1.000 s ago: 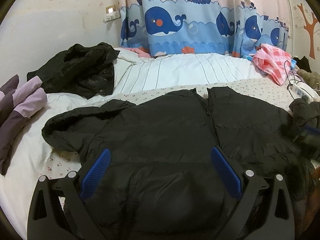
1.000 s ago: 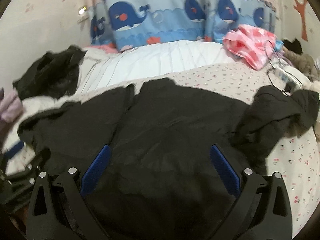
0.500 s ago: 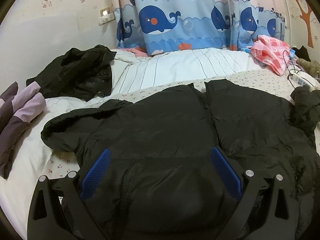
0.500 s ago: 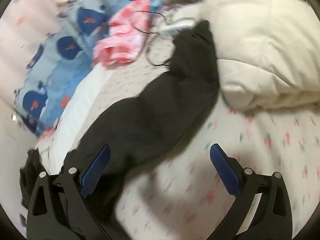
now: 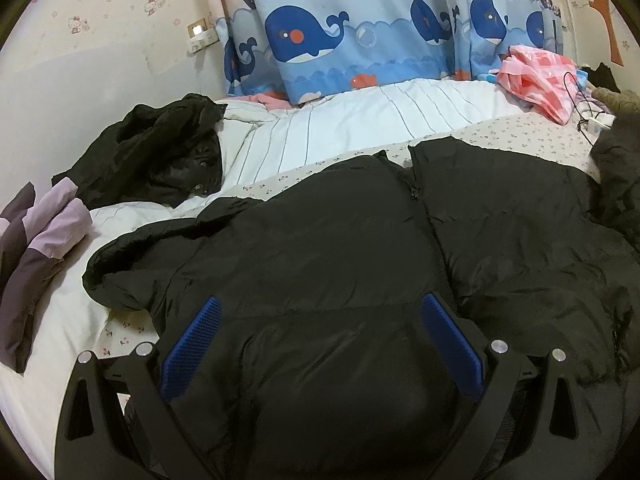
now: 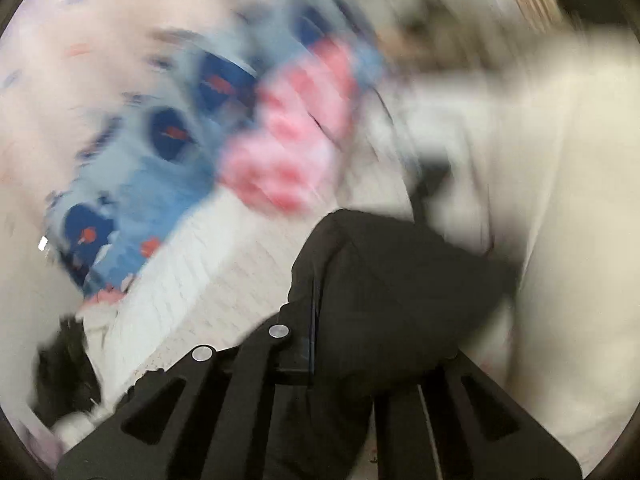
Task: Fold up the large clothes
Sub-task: 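Grasp the jacket sleeve with the right tool and lift it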
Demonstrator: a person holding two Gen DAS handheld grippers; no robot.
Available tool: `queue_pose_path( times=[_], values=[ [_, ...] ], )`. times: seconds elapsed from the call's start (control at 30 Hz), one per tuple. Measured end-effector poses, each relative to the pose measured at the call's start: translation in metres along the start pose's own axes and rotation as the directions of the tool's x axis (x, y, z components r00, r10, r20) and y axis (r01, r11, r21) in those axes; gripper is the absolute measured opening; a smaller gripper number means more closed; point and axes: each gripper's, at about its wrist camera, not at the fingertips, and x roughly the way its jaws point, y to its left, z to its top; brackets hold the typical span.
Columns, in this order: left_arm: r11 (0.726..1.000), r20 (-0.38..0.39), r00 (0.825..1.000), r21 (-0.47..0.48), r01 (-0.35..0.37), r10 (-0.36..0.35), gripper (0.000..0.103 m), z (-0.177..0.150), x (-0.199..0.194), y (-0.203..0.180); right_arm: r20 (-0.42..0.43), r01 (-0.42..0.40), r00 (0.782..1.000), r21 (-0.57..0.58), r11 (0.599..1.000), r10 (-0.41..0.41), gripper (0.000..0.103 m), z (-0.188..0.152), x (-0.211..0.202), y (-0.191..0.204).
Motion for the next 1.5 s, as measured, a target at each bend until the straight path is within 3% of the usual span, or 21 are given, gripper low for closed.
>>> queue_pose_path(
  times=[0.1,0.17,0.2,0.23,0.27,0.3,0.37,0.43,0.5,0.57,0.63,0.7,0.77,0.8,0.9,1.03,1.13,1.2,1.3,1.5],
  values=[
    [1.000,-0.002,1.000,-0.007,0.008,-0.008,0.096,0.000,-0.001,-0.001,0.113,-0.005,0.994,-0.040,0.999,0.009,0.007,0.006,-0.068,-0.005],
    [1.000,-0.001,1.000,-0.005,0.012,-0.012,0.096,0.000,-0.002,-0.002,0.049,0.055,0.997,-0.055,0.997,-0.052,0.009,-0.014,-0.075,-0.028],
    [1.000,0.000,1.000,-0.002,0.015,-0.015,0.096,0.000,-0.003,-0.003,-0.031,0.072,0.997,-0.037,0.997,-0.073,0.019,-0.026,-0.066,-0.044],
    [1.000,0.001,1.000,0.001,0.016,-0.016,0.096,-0.001,-0.004,-0.004,-0.148,0.078,0.986,0.031,0.996,-0.073,0.046,-0.043,-0.051,-0.069],
    [1.000,0.002,1.000,0.005,0.016,-0.016,0.096,-0.001,-0.005,-0.005,-0.233,0.086,0.971,0.113,0.990,-0.058,0.059,-0.057,-0.042,-0.090],
    [1.000,0.004,1.000,0.010,0.014,-0.014,0.096,-0.001,-0.005,-0.006,-0.272,0.068,0.962,0.193,0.979,-0.013,0.063,-0.070,-0.039,-0.106],
    [1.000,0.006,1.000,0.020,0.008,-0.008,0.096,-0.002,-0.005,-0.007,-0.238,-0.039,0.963,0.328,0.944,0.123,0.066,-0.086,-0.044,-0.128],
    [1.000,0.000,1.000,0.020,0.007,-0.007,0.096,-0.002,-0.003,-0.007,-0.180,-0.113,0.965,0.362,0.925,0.189,0.080,-0.084,-0.049,-0.132],
    [1.000,-0.004,1.000,0.016,0.010,-0.010,0.096,-0.001,-0.002,-0.007,-0.112,-0.172,0.965,0.402,0.899,0.235,0.086,-0.075,-0.053,-0.134],
    [1.000,-0.003,1.000,0.019,0.005,-0.005,0.096,-0.002,-0.002,-0.006,-0.043,-0.200,0.970,0.425,0.883,0.241,0.087,-0.063,-0.058,-0.137],
    [1.000,-0.008,1.000,0.021,0.008,-0.008,0.096,-0.002,0.000,-0.006,-0.067,-0.154,0.978,0.412,0.898,0.199,0.089,-0.053,-0.054,-0.139],
    [1.000,-0.006,1.000,0.026,0.007,-0.007,0.096,-0.002,0.000,-0.007,-0.106,-0.125,0.978,0.398,0.909,0.181,0.084,-0.047,-0.043,-0.143],
    [1.000,-0.004,1.000,0.030,0.005,-0.005,0.096,-0.002,0.000,-0.008,-0.142,-0.139,0.967,0.396,0.908,0.210,0.045,-0.045,-0.037,-0.140],
    [0.999,-0.004,1.000,0.032,0.006,-0.005,0.096,-0.003,0.000,-0.008,-0.177,-0.140,0.958,0.403,0.905,0.227,0.010,-0.044,-0.030,-0.137],
    [1.000,-0.009,1.000,0.026,0.007,-0.006,0.096,-0.003,0.002,-0.007,-0.147,-0.162,0.967,0.281,0.946,0.209,0.005,-0.024,-0.042,-0.101],
    [1.000,-0.005,1.000,0.004,0.009,-0.009,0.096,-0.001,0.000,-0.003,0.067,-0.226,0.974,0.237,0.945,0.217,0.004,0.028,-0.083,-0.073],
    [1.000,-0.002,1.000,-0.006,0.013,-0.013,0.096,0.001,-0.002,0.000,0.187,-0.193,0.972,0.275,0.942,0.145,0.004,0.068,-0.102,-0.079],
    [1.000,-0.002,1.000,-0.014,0.015,-0.015,0.096,0.002,-0.003,0.002,0.206,-0.159,0.974,0.341,0.927,0.092,0.004,0.081,-0.100,-0.091],
    [0.999,-0.009,1.000,-0.037,0.012,-0.012,0.096,0.004,-0.002,0.011,0.193,-0.157,0.978,0.413,0.897,0.082,0.004,0.088,-0.082,-0.092],
    [0.991,-0.009,1.000,-0.135,0.011,-0.012,0.096,0.009,-0.006,0.045,0.177,-0.241,0.964,0.263,0.934,0.198,0.004,0.090,-0.069,-0.005]
  ],
)
